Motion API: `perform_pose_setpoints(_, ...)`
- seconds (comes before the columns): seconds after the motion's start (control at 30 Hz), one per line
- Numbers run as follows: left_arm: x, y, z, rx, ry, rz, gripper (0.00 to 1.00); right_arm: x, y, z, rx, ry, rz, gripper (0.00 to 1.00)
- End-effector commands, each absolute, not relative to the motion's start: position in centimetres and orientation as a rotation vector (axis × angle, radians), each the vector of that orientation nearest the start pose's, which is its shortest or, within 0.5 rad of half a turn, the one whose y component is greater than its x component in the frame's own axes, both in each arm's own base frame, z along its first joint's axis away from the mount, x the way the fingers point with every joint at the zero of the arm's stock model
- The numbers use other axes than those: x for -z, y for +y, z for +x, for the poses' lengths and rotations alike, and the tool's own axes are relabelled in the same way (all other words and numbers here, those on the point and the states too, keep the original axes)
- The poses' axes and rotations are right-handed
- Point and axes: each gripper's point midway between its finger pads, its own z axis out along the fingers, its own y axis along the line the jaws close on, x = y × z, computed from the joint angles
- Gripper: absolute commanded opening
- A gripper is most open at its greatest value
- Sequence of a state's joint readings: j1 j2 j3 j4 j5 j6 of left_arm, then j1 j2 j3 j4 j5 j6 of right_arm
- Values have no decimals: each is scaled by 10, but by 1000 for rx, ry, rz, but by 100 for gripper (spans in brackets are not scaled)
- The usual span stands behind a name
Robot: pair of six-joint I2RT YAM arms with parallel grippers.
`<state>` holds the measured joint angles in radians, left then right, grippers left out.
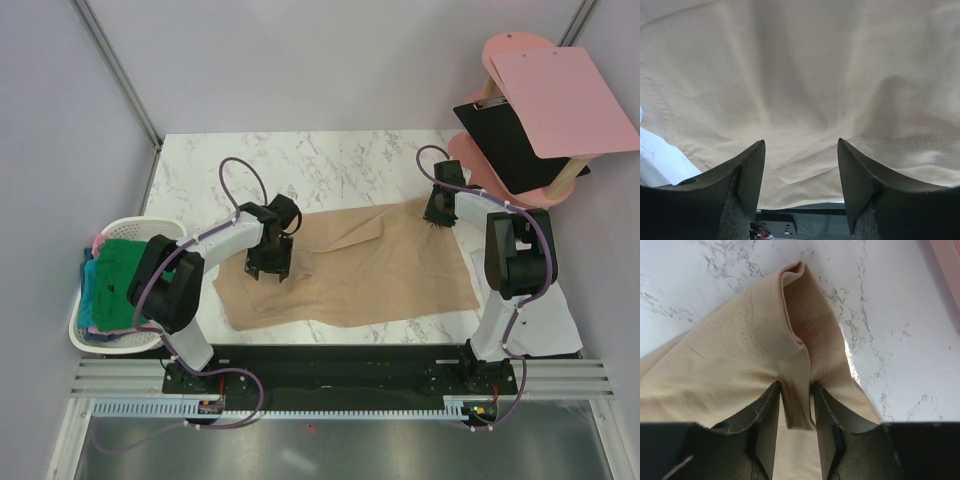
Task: Fold and stack the t-shirts
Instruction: Fold the flattened tshirt in 1/3 of the way
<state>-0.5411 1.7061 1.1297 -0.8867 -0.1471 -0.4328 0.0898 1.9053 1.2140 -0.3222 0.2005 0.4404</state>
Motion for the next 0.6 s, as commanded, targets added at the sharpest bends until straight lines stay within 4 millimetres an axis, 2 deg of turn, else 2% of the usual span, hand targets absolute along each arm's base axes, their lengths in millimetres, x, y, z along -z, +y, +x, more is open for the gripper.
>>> perform_pose_setpoints(0.0, -46, -122, 263, -119, 2922, -24, 65, -28, 18, 420, 92, 2539, 511, 39)
perform_pose_setpoints(0.1, -48, -116, 272, -72, 2914, -86, 63, -30, 18, 420, 91, 2539, 513, 33)
perform_pose_setpoints(0.17, -47, -110, 278, -61, 2917, -123, 60, -30, 18, 418, 93, 2540, 515, 25)
perform_pose_setpoints(0.23, -42, -108, 285, -69, 2929, -142, 54, -31, 17, 418, 93, 2543, 517, 23)
perform_pose_setpoints(0.27, -40, -108, 287, -70, 2934, -146, 38, -32, 17, 418, 91, 2538, 517, 23)
perform_pose_setpoints(0.37, -33, -108, 295, -75, 2949, -163, 2, -34, 15, 417, 109, 2536, 517, 23)
perform_pose_setpoints(0.57, -23, -105, 308, -86, 2959, -190, 2, -38, 14, 417, 119, 2532, 517, 22)
